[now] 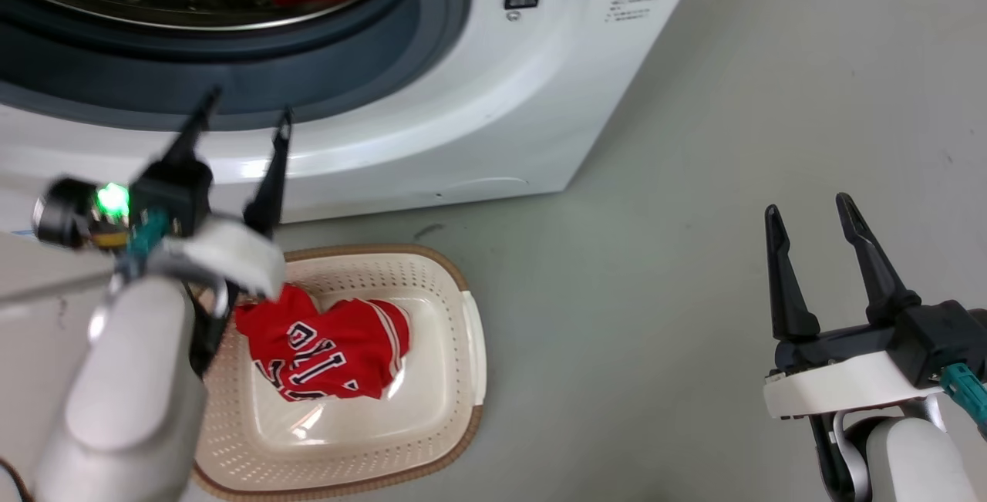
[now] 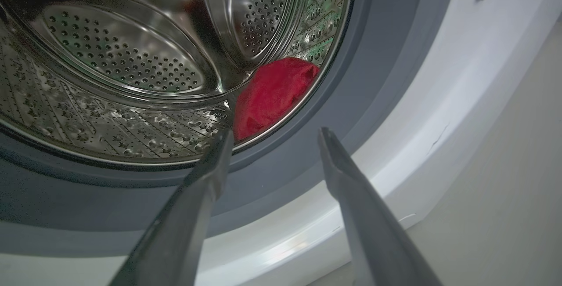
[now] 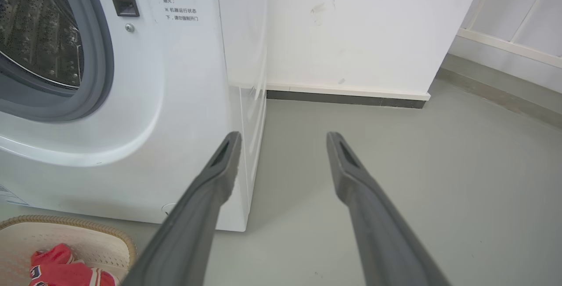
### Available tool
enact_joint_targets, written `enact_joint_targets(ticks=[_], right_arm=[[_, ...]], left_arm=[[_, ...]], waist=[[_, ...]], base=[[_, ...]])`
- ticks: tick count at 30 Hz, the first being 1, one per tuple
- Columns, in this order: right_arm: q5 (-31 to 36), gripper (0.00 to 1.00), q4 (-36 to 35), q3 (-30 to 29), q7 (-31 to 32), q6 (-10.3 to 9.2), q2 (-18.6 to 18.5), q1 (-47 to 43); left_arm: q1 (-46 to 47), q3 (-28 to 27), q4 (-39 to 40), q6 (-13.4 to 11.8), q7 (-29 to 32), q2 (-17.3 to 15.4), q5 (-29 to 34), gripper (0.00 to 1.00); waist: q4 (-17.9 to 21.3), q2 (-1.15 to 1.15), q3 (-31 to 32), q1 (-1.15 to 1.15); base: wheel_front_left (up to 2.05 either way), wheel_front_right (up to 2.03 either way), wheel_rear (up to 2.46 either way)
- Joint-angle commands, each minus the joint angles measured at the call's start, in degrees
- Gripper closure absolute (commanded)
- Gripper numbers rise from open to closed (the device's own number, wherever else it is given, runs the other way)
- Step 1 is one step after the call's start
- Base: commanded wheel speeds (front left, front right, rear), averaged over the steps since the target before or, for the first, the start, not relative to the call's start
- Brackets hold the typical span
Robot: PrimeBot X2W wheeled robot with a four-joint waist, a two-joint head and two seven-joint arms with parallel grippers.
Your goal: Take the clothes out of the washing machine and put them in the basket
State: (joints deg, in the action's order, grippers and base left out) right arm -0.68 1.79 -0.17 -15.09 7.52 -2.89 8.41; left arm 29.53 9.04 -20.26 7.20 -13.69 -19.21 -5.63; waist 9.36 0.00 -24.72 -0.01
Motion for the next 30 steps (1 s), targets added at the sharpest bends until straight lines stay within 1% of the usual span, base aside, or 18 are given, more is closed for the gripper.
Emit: enact_joint_targets(ticks=[1, 2, 6, 9, 14, 17, 21, 23, 26, 28, 30], right_arm=[[-0.57, 0.00, -0.07, 0.08, -0.12, -0.06, 0.02, 0.16], [-0.57, 0.00, -0.07, 0.08, -0.12, -0.06, 0.02, 0.16], [-2.00, 0.00, -0.27, 0.63, -0.12, -0.06, 0.03, 1.27], [-3.06, 0.00, -0.31, 1.69, -0.12, -0.06, 0.03, 1.87], [-5.25, 0.00, -1.02, 3.03, -0.12, -0.06, 0.06, 3.25], [-6.38, 0.00, -1.26, 3.93, -0.12, -0.06, 0.05, 3.56], [-7.97, 0.00, -1.41, 4.99, -0.12, -0.06, 0.06, 4.01], [-8.75, 0.00, -1.41, 5.78, -0.12, -0.06, 0.06, 4.15], [-9.71, 0.00, -1.59, 7.12, -0.12, -0.06, 0.05, 4.21], [-10.49, 0.00, -1.71, 7.42, -0.11, -0.06, 0.07, 3.92], [-11.19, 0.00, -1.97, 7.84, -0.12, -0.06, 0.10, 4.18]], left_arm=[[3.68, 1.04, -0.83, 0.11, 2.67, -1.10, -0.38, 0.00], [3.68, 1.04, -0.83, 0.11, 2.67, -1.10, -0.38, 0.00], [11.59, 2.68, -2.85, 0.15, 9.66, -4.08, -1.81, 0.00], [17.22, 3.98, -5.03, 0.18, 14.49, -6.91, -2.86, 0.00], [28.29, 6.76, -9.35, 0.18, 22.80, -10.99, -6.33, 0.00], [35.84, 9.01, -12.00, 0.19, 28.01, -13.34, -7.87, 0.00], [44.74, 13.06, -15.98, 0.18, 33.95, -17.05, -8.29, 0.00], [48.64, 14.59, -18.27, 0.19, 37.20, -17.78, -9.22, 0.00], [53.91, 14.56, -22.08, 0.19, 42.72, -18.69, -11.20, 0.00], [56.90, 15.25, -24.14, 0.19, 46.80, -19.02, -11.02, 0.00], [59.88, 15.44, -25.25, -0.26, 48.83, -18.63, -10.69, 0.00]], waist=[[1.79, 0.00, -1.97, 0.01], [1.79, 0.00, -1.97, 0.01], [4.24, 0.00, -4.99, 0.01], [6.57, 0.00, -7.13, 0.01], [9.99, 0.00, -11.51, 0.01], [11.98, 0.00, -14.25, 0.01], [14.15, 0.00, -17.43, 0.01], [15.28, 0.00, -18.68, 0.01], [17.01, 0.00, -20.18, 0.01], [17.56, 0.00, -21.25, 0.01], [18.13, 0.00, -22.40, 0.01]], base=[[0.00, 0.00, 0.00], [0.00, 0.00, 0.00], [0.00, 0.00, 0.00], [0.00, 0.00, 0.00], [0.00, 0.00, 0.00], [0.00, 0.00, 0.00], [0.00, 0.00, 0.00], [0.00, 0.00, 0.00], [0.00, 0.00, 0.00], [0.00, 0.00, 0.00], [0.00, 0.00, 0.00]])
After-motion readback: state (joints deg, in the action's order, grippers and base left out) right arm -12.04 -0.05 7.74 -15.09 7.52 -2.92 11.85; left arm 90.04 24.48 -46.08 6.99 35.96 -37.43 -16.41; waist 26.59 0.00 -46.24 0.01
